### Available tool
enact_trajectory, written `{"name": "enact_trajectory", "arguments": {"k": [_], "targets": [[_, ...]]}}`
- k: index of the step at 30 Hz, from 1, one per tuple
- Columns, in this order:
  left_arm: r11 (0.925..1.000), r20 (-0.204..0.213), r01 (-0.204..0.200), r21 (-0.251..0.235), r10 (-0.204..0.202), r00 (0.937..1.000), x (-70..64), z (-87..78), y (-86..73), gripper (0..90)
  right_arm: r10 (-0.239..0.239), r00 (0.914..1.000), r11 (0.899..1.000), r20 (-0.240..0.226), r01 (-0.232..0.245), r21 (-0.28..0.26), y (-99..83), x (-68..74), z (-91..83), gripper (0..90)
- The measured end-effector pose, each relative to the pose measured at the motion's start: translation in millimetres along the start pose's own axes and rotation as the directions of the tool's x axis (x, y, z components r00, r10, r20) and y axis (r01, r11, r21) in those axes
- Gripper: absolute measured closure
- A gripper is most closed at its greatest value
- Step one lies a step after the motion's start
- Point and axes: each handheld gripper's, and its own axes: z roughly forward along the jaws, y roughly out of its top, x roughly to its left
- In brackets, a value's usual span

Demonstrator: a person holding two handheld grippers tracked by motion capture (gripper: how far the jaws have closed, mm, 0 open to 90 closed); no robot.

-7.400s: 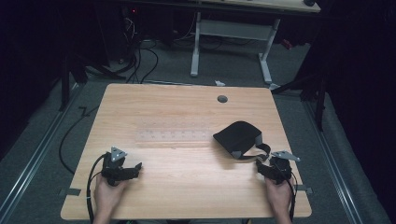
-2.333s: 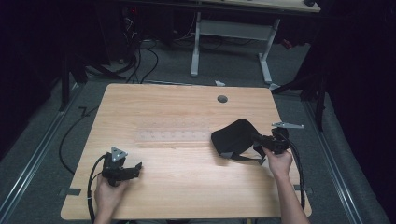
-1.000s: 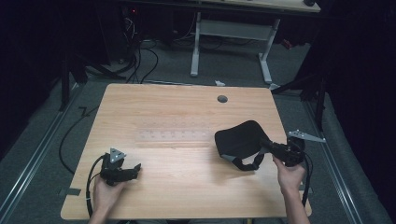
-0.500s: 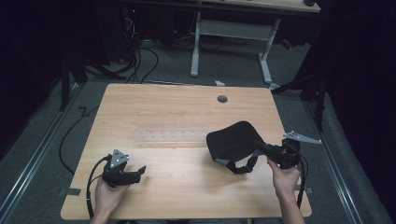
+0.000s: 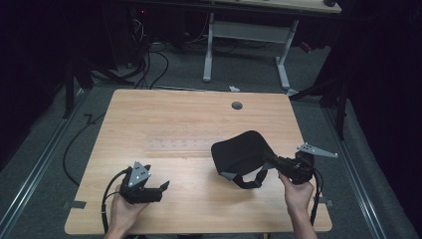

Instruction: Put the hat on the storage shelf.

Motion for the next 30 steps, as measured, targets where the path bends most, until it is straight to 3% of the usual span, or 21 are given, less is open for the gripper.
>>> {"name": "enact_trajectory", "arguments": {"k": [6,11,14,21,23,30], "targets": [[0.9995,0.067,-0.032,0.000,0.031,0.9973,-24.3,8.9,12.5,15.4,-0.027,0.9995,1.000,-0.016,0.027,0.007,-2.6,7.7,2.1,86.2],[0.9977,0.138,-0.066,0.019,0.062,0.9885,-45.4,17.4,19.5,15.7,-0.034,0.9986,0.999,-0.039,0.034,0.004,-1.3,12.0,6.9,86.1],[0.9981,0.167,-0.060,0.010,0.058,0.9843,-54.4,19.0,20.1,16.1,-0.037,0.9980,0.999,-0.051,0.037,0.004,-0.7,14.6,11.8,86.0],[0.9974,0.191,-0.070,0.017,0.065,0.9794,-64.1,23.0,18.8,17.2,-0.040,0.9964,0.999,-0.075,0.041,0.019,2.2,22.3,23.7,86.0],[0.9988,0.226,-0.046,0.018,0.041,0.9733,-67.6,22.7,21.0,17.1,-0.051,0.9956,0.998,-0.079,0.053,0.021,2.5,25.8,24.3,85.9],[0.9931,0.248,-0.116,0.021,0.107,0.9628,-79.5,25.4,18.1,16.1,-0.066,0.9937,0.997,-0.091,0.070,0.044,1.8,35.4,28.1,85.9]]}}
